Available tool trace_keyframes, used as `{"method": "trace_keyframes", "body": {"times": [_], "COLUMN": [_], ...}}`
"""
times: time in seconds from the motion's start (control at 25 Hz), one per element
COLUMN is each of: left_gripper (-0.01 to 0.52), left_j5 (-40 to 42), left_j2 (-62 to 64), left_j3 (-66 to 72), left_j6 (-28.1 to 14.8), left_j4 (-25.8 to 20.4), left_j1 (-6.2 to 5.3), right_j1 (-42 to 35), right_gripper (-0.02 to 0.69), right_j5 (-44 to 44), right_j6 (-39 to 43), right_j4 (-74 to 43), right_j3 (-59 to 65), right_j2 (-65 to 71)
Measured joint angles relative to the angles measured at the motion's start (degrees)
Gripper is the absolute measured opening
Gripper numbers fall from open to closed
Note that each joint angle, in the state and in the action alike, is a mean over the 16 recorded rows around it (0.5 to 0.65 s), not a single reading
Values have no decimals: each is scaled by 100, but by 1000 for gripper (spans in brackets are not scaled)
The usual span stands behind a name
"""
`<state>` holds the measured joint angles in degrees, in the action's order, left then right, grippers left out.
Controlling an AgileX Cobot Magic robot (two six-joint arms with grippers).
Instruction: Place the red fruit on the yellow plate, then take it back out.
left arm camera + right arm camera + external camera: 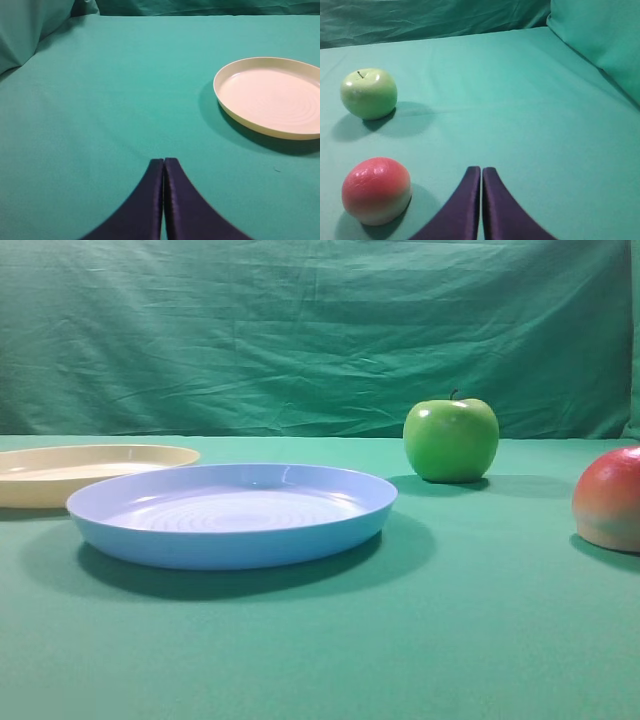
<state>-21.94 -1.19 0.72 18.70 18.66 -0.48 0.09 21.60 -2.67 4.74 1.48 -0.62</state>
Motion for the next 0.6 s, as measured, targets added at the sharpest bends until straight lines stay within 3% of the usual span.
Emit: {"method": "trace_keyframes", "body": {"times": [0.6], "left_gripper": [0], "left_j5": [0], "left_j2": [0], "left_j3": [0], "left_j6": [0], "left_j4": [0], "left_j1": [0], "right_j1": [-1], "right_gripper": [0], "right_j5": [1], "right_j6": [-9], "right_j4": [-2], "right_j3": [0], "right_j2": [0]}}
